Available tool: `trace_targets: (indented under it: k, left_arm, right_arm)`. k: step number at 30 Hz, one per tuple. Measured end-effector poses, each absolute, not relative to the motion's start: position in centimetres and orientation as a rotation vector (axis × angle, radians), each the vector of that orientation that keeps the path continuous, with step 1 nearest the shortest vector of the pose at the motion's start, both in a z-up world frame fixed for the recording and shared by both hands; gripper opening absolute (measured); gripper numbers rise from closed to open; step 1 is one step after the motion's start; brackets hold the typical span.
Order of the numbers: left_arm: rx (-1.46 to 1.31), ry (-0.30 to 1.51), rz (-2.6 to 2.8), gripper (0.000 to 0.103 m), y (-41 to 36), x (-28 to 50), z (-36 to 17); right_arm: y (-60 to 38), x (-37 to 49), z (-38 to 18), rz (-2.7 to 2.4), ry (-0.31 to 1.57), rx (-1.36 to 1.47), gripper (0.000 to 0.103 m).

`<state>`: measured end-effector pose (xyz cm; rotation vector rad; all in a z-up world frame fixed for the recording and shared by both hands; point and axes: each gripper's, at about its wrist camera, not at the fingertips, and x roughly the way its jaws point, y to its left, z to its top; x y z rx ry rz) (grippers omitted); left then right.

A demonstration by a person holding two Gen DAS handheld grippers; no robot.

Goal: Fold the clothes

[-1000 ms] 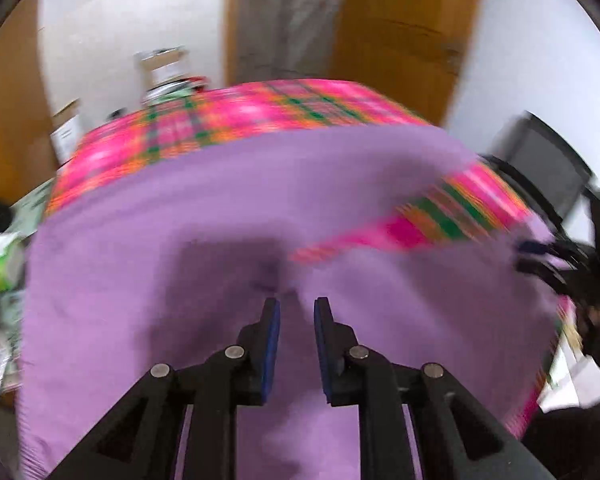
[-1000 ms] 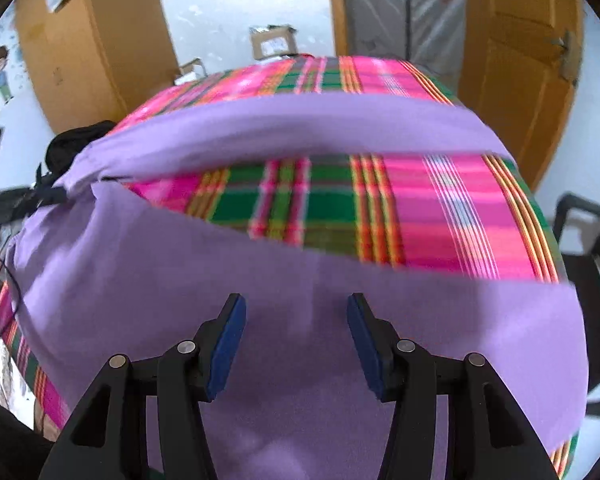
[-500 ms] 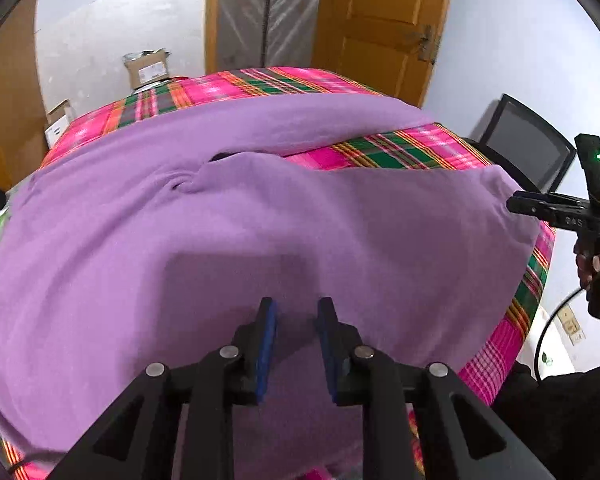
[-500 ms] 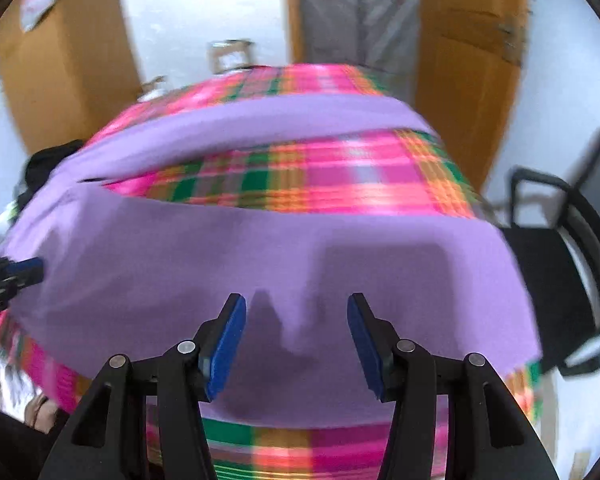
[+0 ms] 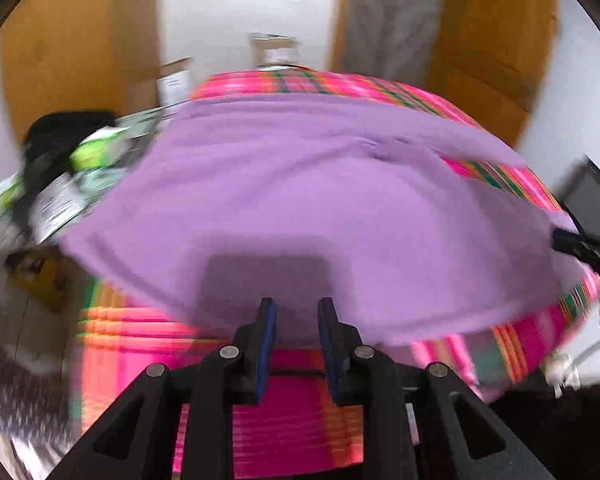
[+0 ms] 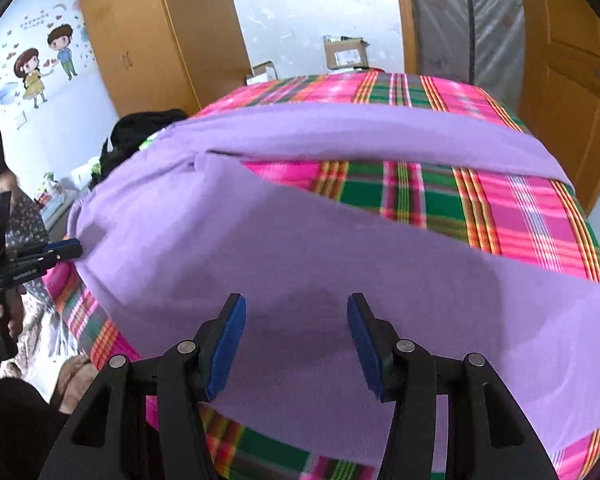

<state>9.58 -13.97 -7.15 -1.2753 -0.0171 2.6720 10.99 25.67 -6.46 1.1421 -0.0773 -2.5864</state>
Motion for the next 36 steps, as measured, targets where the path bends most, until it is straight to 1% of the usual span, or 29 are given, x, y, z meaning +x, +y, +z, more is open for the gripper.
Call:
trace_targets:
  k: [5,9,13,19,21,23,25,28,33,36]
  left_arm:
    - [-1.316,-0.172,2.789,0.029,-17.0,7.7,-6.3]
    - [-1.317,-0.215,2.853,0.031,-17.8,6.7,-5.9]
    - [-1.329,-0.283,2.911,0.036,-19.3,6.1,-5.9]
    - [-1.393,-0.325,2.977,0.036,-21.4,5.4,-6.5]
    - [-1.412,-0.317,2.974,0.036,-21.8,5.2,-6.6]
    - [-1.418,-0.345,2.950,0.036,-22.4,5.0,-6.5]
    - [-1.427,-0.336,2.948,0.036,-23.1,4.9,-5.9]
    - [-1.411,-0.274,2.957,0.036,-23.6,5.2,-4.4]
    - [-1.374,-0.161,2.947,0.036,-23.4,6.7,-2.5]
    - [-1.349,-0.091,2.935,0.036,-23.2,7.7,-1.5]
  right_arm:
    - [25.1,10.5,-5.7,-2.565,-0.095,1.101,0.055]
    - [24.1,10.6,-5.8,-2.533,-0.091,1.110,0.055]
    - [23.8,10.6,-6.0,-2.510,-0.095,1.121,0.055]
    - [23.3,10.1,-5.9,-2.502,-0.101,1.112,0.055]
    - [23.2,9.9,-5.8,-2.498,-0.086,1.113,0.055]
    - [23.0,9.7,-5.7,-2.494,-0.072,1.114,0.055]
    - [23.2,9.5,-5.2,-2.501,-0.051,1.106,0.055]
    - [24.1,9.4,-3.7,-2.524,0.008,1.068,0.055]
    - [28.4,10.3,0.8,-2.629,0.177,1.014,0.055]
    - [31.4,10.9,2.5,-2.720,0.174,1.012,0.055]
